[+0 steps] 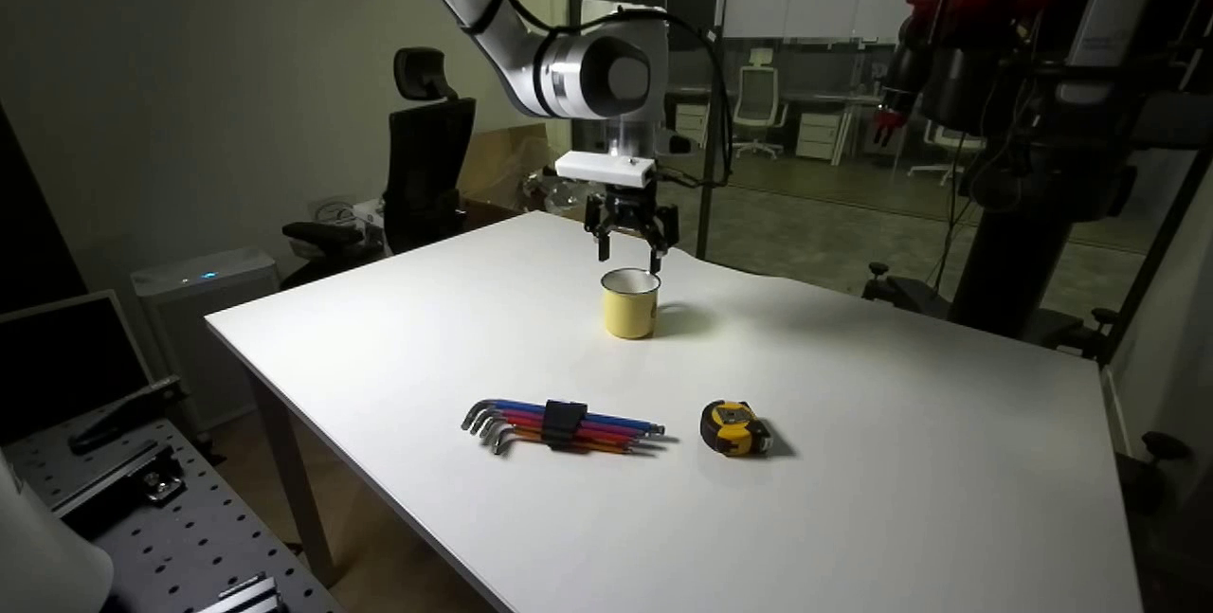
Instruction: Move the yellow mug to the left
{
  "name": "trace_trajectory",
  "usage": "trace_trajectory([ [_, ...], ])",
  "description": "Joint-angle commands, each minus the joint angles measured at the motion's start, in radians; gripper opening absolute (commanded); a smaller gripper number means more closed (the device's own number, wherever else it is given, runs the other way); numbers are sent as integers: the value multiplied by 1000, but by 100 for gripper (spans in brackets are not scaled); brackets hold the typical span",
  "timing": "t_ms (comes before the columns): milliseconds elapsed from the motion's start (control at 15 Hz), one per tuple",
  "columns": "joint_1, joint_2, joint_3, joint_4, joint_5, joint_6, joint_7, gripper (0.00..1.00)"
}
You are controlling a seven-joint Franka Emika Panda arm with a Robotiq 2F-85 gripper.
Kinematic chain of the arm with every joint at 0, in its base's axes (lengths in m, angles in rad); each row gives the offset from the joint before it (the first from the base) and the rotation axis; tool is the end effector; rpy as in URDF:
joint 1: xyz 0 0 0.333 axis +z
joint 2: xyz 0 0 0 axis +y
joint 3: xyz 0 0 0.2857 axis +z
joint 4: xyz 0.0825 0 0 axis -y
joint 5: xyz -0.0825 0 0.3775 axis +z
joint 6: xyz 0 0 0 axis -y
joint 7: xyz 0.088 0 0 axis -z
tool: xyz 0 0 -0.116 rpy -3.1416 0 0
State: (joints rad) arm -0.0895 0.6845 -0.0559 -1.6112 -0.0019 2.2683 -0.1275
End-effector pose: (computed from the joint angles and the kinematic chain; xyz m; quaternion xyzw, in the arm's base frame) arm 0.6602 -0.0932 0.1959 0.9997 -0.0023 -0.0156 0.0165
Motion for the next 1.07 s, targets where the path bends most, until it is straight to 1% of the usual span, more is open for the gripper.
trace_trajectory([
  [0,-16,10,21,16,-2,-8,-31,100],
  [467,-12,67,57,91,-15,-53,-143,100],
  [733,-22,117,72,158,-43,-93,-257,100],
  [1000,-25,171,77,225,-55,-148,-318,100],
])
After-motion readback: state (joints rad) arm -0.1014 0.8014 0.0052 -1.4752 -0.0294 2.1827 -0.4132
